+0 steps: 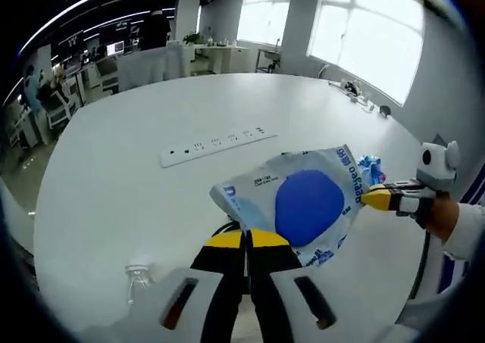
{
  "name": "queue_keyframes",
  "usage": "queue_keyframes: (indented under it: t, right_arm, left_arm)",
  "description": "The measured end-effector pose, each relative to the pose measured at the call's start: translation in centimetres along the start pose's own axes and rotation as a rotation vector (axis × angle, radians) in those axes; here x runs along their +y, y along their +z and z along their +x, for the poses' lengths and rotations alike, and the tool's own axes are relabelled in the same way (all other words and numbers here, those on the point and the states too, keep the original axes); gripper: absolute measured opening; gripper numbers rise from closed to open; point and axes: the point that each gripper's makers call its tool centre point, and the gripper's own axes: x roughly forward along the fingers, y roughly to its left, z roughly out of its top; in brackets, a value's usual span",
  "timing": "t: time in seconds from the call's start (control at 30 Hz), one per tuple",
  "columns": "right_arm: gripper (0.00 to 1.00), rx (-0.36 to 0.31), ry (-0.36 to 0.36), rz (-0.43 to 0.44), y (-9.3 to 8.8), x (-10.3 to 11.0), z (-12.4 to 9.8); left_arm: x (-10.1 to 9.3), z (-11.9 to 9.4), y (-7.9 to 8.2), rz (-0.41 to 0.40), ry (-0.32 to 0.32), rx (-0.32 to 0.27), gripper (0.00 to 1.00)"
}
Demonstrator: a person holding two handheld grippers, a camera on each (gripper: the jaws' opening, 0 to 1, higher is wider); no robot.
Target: Arrange the tabletop items into an orderly group along one side of the table until the central work area is clear of visible clutter.
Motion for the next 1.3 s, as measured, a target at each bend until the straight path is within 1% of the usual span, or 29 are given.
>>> queue_keyframes:
  t: [0.2,0.37,0.57,0.73,0.97,1.2,1.3]
  right_arm:
    - [0.0,-0.019,-0.024,-0.001,0.6,-0.5,-1.1]
    - [0.0,-0.041,-0.047,-0.001,1.4,-1.4,-1.9]
    - [0.0,-0.055,-0.064,-0.009,2.2,-1.9,-3.0]
    - [0.0,-0.059,-0.078,-0.016,2.5,-2.5,-3.9]
    - [0.0,-0.055,-0.1,-0.024,2.5,-3.4,-5.1]
    - [0.0,-0.044,-0.116,-0.033,2.2,-4.4,-6.1]
    - [0.0,-0.036,-0.126,-0.036,2.1,-5.3,-6.5]
  left_arm:
    - [-1.3,0.0,0.6,-0.015,-0.018,-0.022,0.0]
    - [-2.5,0.0,1.1,-0.025,-0.038,-0.039,0.0]
    - [-3.7,0.3,1.3,-0.029,-0.052,-0.043,0.0]
    - [-4.8,0.5,1.5,-0.032,-0.062,-0.053,0.0]
    - [-6.3,1.0,1.3,-0.033,-0.076,-0.053,0.0]
    - [-7.5,1.7,0.5,-0.044,-0.086,-0.043,0.0]
    - [-8.1,2.1,0.2,-0.052,-0.093,-0.038,0.0]
